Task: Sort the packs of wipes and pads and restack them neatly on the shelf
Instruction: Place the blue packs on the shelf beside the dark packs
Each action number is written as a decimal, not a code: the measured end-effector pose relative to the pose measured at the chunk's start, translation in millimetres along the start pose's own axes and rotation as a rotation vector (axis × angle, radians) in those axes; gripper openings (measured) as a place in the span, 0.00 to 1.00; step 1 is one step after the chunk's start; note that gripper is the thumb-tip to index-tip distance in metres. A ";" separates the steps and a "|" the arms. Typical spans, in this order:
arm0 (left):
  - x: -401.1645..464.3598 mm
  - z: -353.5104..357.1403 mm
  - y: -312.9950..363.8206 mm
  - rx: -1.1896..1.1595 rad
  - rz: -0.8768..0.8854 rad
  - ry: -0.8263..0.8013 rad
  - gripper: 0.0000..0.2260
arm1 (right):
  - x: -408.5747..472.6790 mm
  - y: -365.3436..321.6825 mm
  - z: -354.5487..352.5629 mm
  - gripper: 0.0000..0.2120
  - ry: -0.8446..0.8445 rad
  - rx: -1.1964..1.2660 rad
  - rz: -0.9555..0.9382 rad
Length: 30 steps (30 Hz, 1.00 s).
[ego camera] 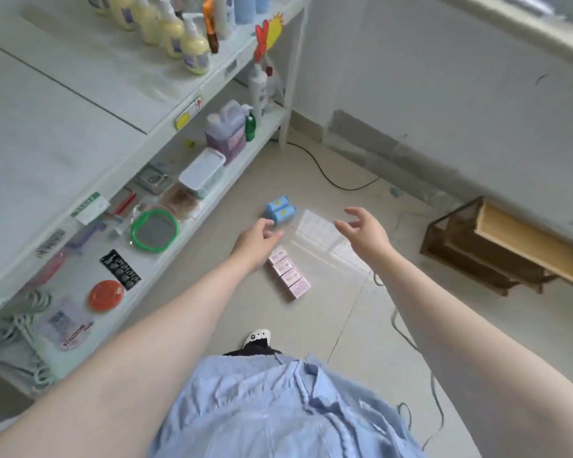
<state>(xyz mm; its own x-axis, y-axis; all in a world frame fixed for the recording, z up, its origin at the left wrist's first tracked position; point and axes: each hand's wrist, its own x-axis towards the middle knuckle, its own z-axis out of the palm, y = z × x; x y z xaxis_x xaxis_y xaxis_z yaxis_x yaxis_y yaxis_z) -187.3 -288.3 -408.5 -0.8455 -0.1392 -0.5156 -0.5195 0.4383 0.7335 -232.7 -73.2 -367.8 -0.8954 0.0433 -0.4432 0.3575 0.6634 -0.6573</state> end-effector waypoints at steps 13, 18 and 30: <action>88.5 99.2 90.1 0.027 -0.126 -0.164 0.21 | 84.1 71.0 -88.3 0.22 -0.017 0.026 0.146; 134.8 151.9 130.1 -0.108 -0.251 -0.070 0.22 | 158.9 87.3 -142.5 0.22 -0.117 -0.052 0.064; 190.4 215.9 170.6 -0.622 -0.516 0.241 0.07 | 288.8 73.0 -209.3 0.22 -0.411 -0.158 -0.039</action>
<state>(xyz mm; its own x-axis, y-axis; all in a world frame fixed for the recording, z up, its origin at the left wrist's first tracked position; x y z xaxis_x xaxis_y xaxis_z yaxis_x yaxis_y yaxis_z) -410.2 -48.3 -477.1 -0.4503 -0.4043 -0.7961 -0.7617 -0.2914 0.5788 -520.8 144.1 -416.2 -0.7157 -0.2635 -0.6468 0.2523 0.7660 -0.5913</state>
